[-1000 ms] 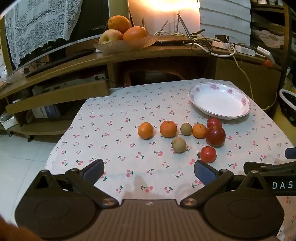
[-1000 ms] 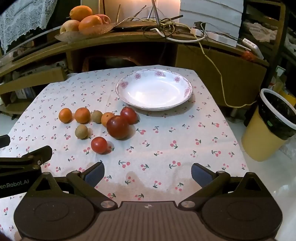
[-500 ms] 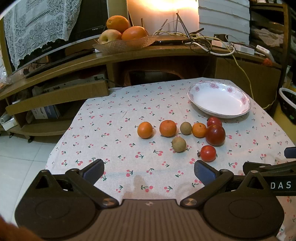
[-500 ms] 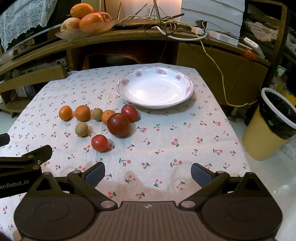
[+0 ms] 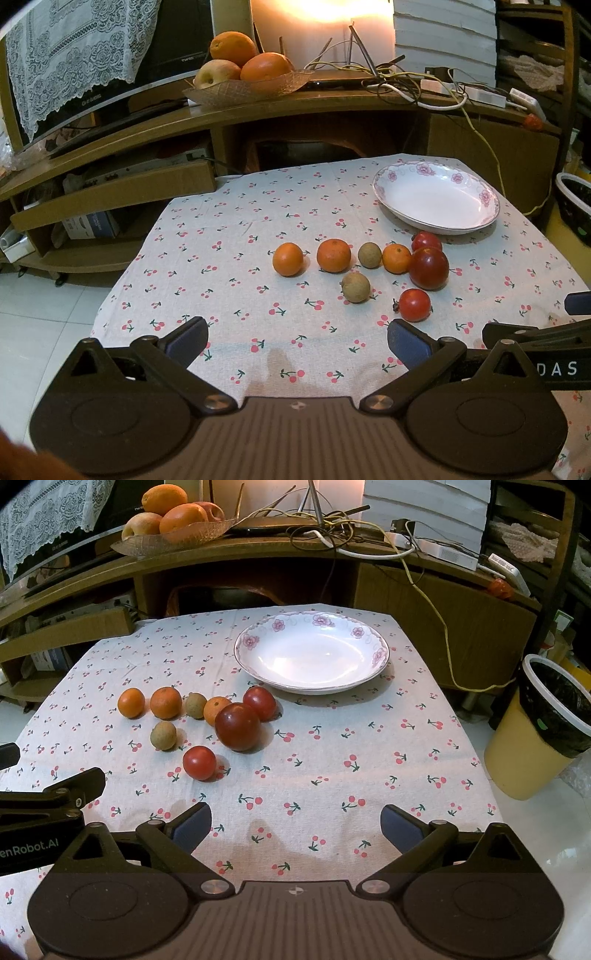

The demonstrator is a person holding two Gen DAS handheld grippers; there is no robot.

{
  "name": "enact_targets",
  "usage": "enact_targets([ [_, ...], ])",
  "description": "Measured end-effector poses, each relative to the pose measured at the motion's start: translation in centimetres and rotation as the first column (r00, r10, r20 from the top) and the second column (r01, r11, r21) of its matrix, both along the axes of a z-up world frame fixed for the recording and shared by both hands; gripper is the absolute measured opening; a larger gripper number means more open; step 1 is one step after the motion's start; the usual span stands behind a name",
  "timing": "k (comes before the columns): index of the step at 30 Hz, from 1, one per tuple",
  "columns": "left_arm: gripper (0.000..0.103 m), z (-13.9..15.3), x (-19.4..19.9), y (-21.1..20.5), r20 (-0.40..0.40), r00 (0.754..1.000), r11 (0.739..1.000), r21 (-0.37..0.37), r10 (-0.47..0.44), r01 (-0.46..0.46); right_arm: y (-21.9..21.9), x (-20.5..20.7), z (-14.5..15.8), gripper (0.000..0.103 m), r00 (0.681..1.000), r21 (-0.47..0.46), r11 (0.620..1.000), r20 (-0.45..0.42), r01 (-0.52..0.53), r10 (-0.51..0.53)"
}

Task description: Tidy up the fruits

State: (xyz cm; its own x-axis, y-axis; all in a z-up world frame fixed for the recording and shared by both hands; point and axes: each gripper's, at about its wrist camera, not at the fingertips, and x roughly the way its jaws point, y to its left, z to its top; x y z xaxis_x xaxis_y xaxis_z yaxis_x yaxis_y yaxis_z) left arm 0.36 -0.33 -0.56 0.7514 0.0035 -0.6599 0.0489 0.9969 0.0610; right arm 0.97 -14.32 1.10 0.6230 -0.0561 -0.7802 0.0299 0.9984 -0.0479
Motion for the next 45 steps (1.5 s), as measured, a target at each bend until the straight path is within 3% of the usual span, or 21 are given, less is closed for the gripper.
enact_targets([
  [20, 0.103, -0.2, 0.6, 0.0, -0.001, 1.000, 1.000, 0.004, -0.020, 0.020, 0.1, 0.7, -0.5, 0.092, 0.999, 0.033, 0.999, -0.026, -0.019, 0.019],
  [26, 0.103, -0.1, 1.7, 0.4, -0.002, 0.999, 0.998, 0.034, -0.047, 0.047, 0.5, 1.9, -0.6, 0.084, 0.997, 0.057, 0.996, -0.026, -0.070, 0.072],
  [31, 0.103, -0.4, 3.3, 0.7, -0.015, 0.996, 0.993, 0.069, -0.093, 0.094, 1.1, 3.3, -1.2, 0.073, 0.990, 0.079, 0.988, -0.046, -0.132, 0.136],
  [45, 0.099, -2.3, 10.1, 2.0, -0.029, 0.962, 0.957, 0.101, -0.272, 0.274, 2.7, 6.8, -2.8, 0.062, 0.954, 0.115, 0.955, -0.092, -0.274, 0.284],
])
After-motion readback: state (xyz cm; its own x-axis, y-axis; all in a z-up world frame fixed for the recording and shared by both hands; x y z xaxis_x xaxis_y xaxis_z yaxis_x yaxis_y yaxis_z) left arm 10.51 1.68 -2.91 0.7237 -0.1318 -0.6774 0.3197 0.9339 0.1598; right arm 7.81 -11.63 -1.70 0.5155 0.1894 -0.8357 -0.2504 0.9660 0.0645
